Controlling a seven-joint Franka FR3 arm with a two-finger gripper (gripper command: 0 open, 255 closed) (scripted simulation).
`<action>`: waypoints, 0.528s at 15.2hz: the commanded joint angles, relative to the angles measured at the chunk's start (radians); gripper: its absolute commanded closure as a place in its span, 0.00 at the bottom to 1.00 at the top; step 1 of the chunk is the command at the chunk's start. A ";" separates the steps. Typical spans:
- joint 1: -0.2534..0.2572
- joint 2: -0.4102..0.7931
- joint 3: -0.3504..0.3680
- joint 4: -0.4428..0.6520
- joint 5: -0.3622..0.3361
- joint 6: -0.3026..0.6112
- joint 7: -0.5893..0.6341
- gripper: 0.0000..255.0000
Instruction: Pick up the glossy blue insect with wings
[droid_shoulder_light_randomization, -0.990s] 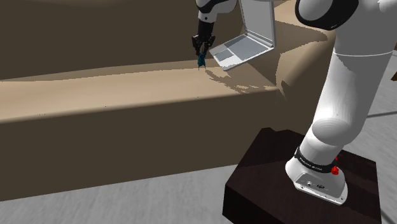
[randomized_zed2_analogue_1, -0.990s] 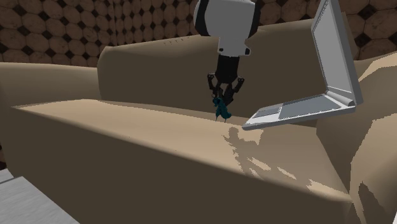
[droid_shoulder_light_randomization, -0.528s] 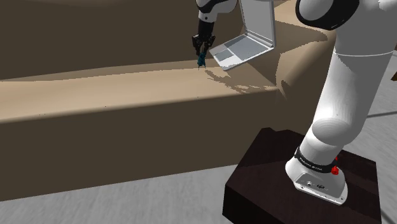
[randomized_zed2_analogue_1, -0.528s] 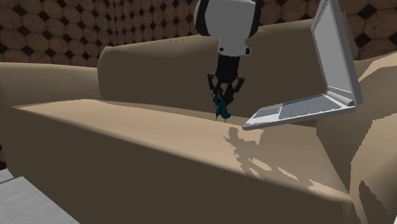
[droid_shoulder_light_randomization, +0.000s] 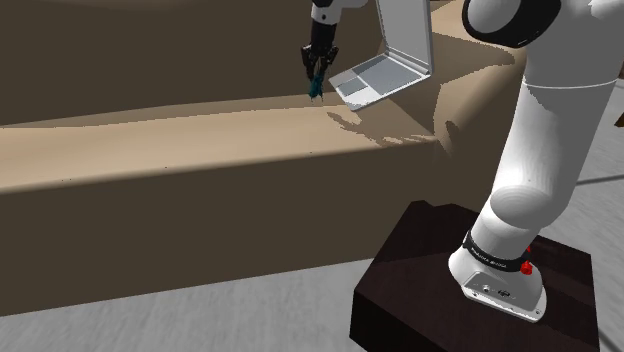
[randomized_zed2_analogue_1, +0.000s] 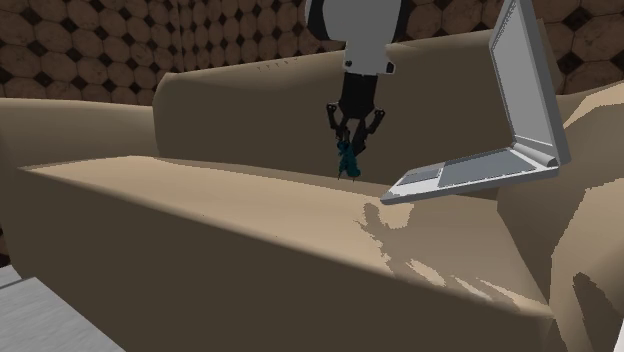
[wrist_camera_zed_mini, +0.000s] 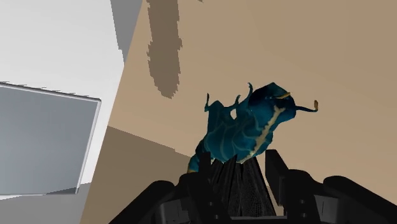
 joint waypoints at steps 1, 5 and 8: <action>0.000 0.003 0.000 0.035 -0.001 -0.032 0.005 1.00; -0.002 0.014 -0.001 0.104 -0.001 -0.090 0.010 1.00; -0.004 0.026 -0.001 0.161 0.000 -0.135 0.014 1.00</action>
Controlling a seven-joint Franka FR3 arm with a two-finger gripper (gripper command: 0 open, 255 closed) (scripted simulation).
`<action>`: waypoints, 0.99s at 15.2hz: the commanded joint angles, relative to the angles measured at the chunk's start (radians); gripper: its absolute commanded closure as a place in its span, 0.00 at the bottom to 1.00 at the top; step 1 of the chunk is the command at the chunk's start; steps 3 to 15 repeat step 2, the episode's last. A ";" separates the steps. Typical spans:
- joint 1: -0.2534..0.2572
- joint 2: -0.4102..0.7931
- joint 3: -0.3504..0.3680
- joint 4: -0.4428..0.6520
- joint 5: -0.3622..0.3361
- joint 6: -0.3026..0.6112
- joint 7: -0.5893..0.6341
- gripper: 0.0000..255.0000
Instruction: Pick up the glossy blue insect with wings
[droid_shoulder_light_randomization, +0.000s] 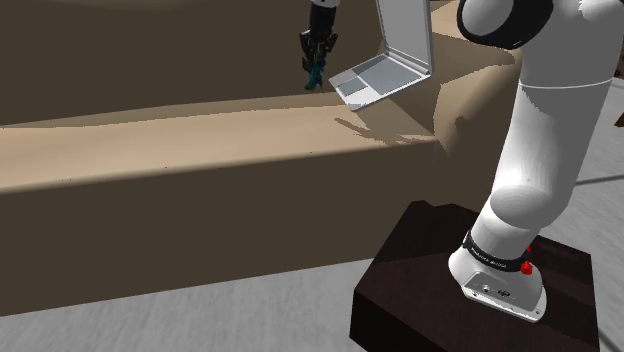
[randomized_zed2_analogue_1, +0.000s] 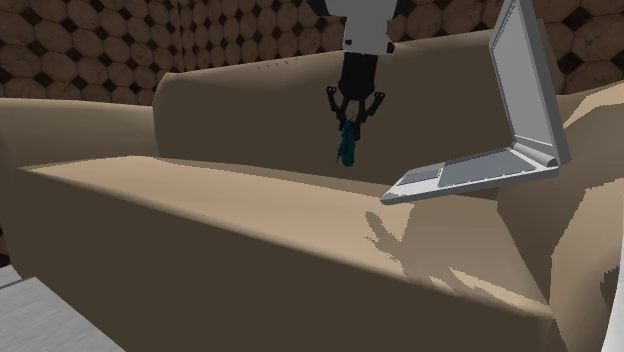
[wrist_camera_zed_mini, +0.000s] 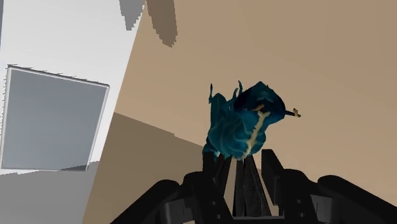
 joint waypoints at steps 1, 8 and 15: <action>-0.001 0.002 0.000 0.023 0.000 -0.021 0.002 1.00; -0.001 0.002 0.000 0.024 0.000 -0.022 0.002 1.00; -0.001 0.002 0.000 0.024 0.000 -0.022 0.002 1.00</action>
